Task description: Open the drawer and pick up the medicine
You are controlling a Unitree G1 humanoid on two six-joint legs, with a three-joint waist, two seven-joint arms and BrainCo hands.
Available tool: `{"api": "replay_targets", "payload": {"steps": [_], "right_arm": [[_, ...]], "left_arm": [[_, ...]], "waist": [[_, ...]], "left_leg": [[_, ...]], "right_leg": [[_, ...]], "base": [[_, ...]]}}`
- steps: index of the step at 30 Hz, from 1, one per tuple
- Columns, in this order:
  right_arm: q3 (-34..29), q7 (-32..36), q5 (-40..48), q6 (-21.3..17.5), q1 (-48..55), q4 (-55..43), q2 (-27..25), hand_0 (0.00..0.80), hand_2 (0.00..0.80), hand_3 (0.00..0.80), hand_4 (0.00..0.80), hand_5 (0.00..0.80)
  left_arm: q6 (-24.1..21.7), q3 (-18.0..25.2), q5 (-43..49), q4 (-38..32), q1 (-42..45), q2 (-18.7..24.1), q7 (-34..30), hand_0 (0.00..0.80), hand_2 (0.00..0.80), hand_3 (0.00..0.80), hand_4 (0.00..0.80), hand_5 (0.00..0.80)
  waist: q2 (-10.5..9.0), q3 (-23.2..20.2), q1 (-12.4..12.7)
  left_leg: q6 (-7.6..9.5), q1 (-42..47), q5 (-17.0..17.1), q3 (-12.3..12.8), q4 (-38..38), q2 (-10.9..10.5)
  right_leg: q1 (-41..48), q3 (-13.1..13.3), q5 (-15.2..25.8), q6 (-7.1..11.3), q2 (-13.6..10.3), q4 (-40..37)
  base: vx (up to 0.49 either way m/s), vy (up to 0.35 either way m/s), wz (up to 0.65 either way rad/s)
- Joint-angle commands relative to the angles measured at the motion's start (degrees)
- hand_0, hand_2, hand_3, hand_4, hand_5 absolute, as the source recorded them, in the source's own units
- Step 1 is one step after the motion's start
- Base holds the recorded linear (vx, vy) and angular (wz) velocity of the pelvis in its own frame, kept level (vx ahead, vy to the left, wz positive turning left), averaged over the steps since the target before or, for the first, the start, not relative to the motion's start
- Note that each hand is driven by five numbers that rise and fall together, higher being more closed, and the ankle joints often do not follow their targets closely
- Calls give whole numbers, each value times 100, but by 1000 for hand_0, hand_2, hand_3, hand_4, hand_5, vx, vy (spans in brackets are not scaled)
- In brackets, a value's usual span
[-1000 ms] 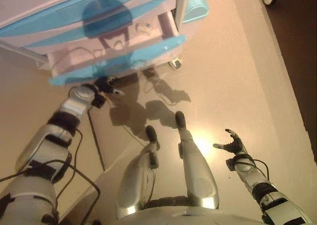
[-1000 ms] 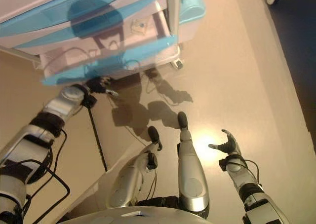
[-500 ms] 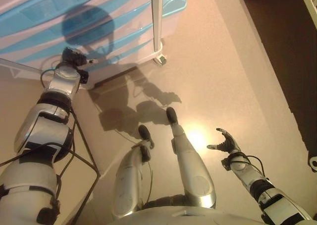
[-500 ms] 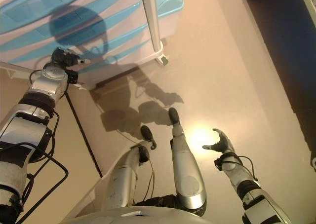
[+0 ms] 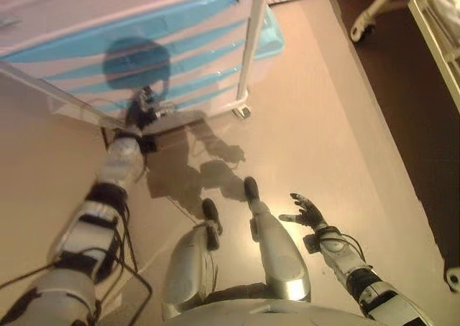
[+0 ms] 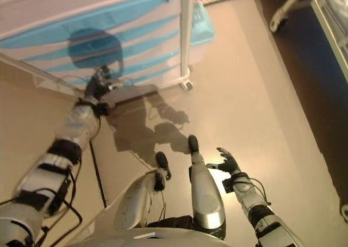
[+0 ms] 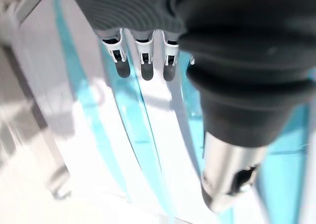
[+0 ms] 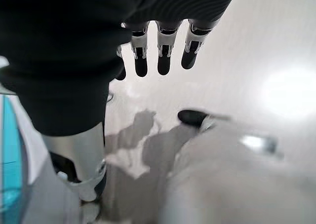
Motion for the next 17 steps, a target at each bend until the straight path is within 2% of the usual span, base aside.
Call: {"api": "replay_targets", "payload": {"steps": [1,4,6,9,10,13,14,17], "right_arm": [[-284,514,279,6,493,337,-84,0,0,0,0,0],[-458,588,150,55,546,590,-48,0,0,0,0,0],[-581,593,-57,171,623,786,11,0,0,0,0,0],[-677,519,-284,175,687,1031,108,0,0,0,0,0],[-707,458,-378,172,679,1205,180,0,0,0,0,0],[-719,352,-569,252,653,1368,289,0,0,0,0,0],[-732,338,-660,267,627,1480,330,0,0,0,0,0],[-765,338,-763,319,590,1611,371,0,0,0,0,0]], "left_arm": [[-342,62,-42,92,853,-367,-430,0,0,0,0,0],[-297,200,367,368,1478,-644,-468,0,0,0,0,0],[-193,391,645,826,1916,-854,-187,0,0,0,0,0],[-89,581,852,1381,2251,-1004,-140,0,0,0,0,0],[-210,607,1083,1813,2428,-1100,-268,0,0,0,0,0],[-54,524,1657,2325,2599,-1200,-492,0,0,0,0,0],[-88,359,1764,2596,2696,-1268,-544,0,0,0,0,0],[-29,234,1855,2863,2765,-1336,-924,0,0,0,0,0]], "waist": [[213,-1044,251],[221,-1374,394],[218,-1678,501],[201,-1905,604],[177,-2008,660],[135,-2144,730],[122,-2206,750],[127,-2296,764]], "left_leg": [[-110,349,-127,-479,-737,-131],[-167,543,-69,-604,-877,-101],[-203,722,-53,-644,-955,-89],[-231,850,-63,-698,-993,-76],[-238,904,-69,-723,-1017,-80],[-249,1003,-72,-805,-1087,-89],[-254,1042,-60,-831,-1134,-79],[-266,1138,-15,-892,-1275,-62]], "right_leg": [[276,-283,-810,148,116,418],[553,-417,-810,99,165,234],[818,-537,-819,69,201,65],[1022,-634,-833,41,233,-76],[1116,-674,-836,34,256,-144],[1252,-732,-850,36,284,-248],[1302,-741,-856,43,300,-280],[1393,-763,-868,60,320,-336]], "base": [[59,-179,38],[87,-130,37],[97,-85,28],[37,-70,20],[-6,-62,16],[-26,-58,19],[-39,-36,11],[-29,-7,18]]}}
